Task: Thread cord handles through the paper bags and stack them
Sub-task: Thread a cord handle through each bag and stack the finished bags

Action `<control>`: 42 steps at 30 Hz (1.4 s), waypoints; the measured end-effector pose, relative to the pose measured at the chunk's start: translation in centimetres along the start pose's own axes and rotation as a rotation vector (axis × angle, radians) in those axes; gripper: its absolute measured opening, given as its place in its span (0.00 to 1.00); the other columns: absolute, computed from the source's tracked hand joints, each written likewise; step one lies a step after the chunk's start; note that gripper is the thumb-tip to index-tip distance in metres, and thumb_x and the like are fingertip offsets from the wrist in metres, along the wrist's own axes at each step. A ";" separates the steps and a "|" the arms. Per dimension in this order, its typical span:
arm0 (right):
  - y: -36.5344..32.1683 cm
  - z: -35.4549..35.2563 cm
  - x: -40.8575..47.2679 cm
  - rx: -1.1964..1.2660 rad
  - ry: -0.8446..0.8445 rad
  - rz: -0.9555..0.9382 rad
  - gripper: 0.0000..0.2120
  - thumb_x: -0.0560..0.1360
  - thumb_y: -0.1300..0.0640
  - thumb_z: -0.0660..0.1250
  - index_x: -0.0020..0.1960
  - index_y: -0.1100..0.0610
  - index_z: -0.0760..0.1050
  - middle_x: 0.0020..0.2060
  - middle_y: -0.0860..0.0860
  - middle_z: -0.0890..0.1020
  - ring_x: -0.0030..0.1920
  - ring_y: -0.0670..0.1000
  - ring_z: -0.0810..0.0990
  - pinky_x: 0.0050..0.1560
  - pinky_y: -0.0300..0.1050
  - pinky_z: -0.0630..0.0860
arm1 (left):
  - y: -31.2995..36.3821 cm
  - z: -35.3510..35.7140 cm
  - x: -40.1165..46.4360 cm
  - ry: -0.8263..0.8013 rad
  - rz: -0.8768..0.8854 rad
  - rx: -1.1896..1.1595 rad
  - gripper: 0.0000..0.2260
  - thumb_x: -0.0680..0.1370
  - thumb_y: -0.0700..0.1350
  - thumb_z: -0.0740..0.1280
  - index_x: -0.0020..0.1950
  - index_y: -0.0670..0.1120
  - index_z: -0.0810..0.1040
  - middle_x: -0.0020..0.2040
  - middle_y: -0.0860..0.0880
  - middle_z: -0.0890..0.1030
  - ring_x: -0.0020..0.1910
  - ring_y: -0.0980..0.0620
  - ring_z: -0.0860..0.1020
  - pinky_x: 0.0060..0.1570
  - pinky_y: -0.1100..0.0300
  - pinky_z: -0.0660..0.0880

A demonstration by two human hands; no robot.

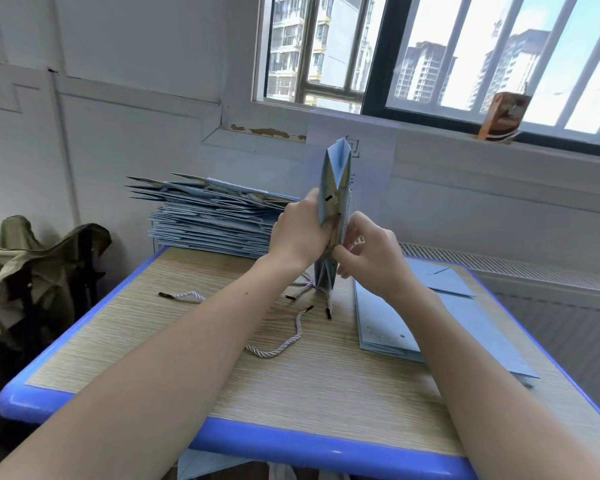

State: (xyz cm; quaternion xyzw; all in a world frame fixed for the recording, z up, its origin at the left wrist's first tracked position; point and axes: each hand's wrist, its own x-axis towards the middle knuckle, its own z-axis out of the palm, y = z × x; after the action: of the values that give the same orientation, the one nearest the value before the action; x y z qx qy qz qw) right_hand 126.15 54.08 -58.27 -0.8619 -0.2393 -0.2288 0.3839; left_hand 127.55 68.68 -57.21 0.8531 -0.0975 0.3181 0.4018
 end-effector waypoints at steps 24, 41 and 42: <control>0.0 -1.2 0.4 0.131 0.143 0.164 0.08 0.78 0.59 0.67 0.44 0.61 0.71 0.37 0.57 0.83 0.28 0.54 0.83 0.35 0.59 0.82 | -0.1 0.0 -0.1 -0.224 0.113 0.000 0.04 0.77 0.42 0.67 0.43 0.46 0.75 0.36 0.50 0.78 0.38 0.47 0.76 0.39 0.55 0.74; 0.2 -2.8 0.8 0.153 0.187 0.259 0.13 0.81 0.55 0.65 0.43 0.62 0.82 0.32 0.53 0.85 0.30 0.54 0.85 0.36 0.54 0.84 | -1.1 0.5 -0.1 -0.310 0.182 -0.080 0.11 0.77 0.45 0.72 0.59 0.49 0.81 0.49 0.50 0.83 0.45 0.50 0.81 0.51 0.56 0.78; 0.3 -2.9 0.7 0.016 0.193 0.207 0.16 0.81 0.52 0.65 0.39 0.60 0.82 0.29 0.50 0.84 0.28 0.51 0.84 0.36 0.53 0.83 | -1.0 0.8 -0.3 -0.303 0.203 -0.054 0.11 0.78 0.44 0.70 0.60 0.49 0.80 0.49 0.49 0.84 0.47 0.49 0.81 0.52 0.53 0.78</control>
State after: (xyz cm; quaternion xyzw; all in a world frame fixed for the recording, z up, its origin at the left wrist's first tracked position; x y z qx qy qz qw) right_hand 126.23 51.86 -56.29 -0.8529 -0.1129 -0.2678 0.4336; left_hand 128.14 68.76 -58.39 0.8660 -0.2509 0.2224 0.3710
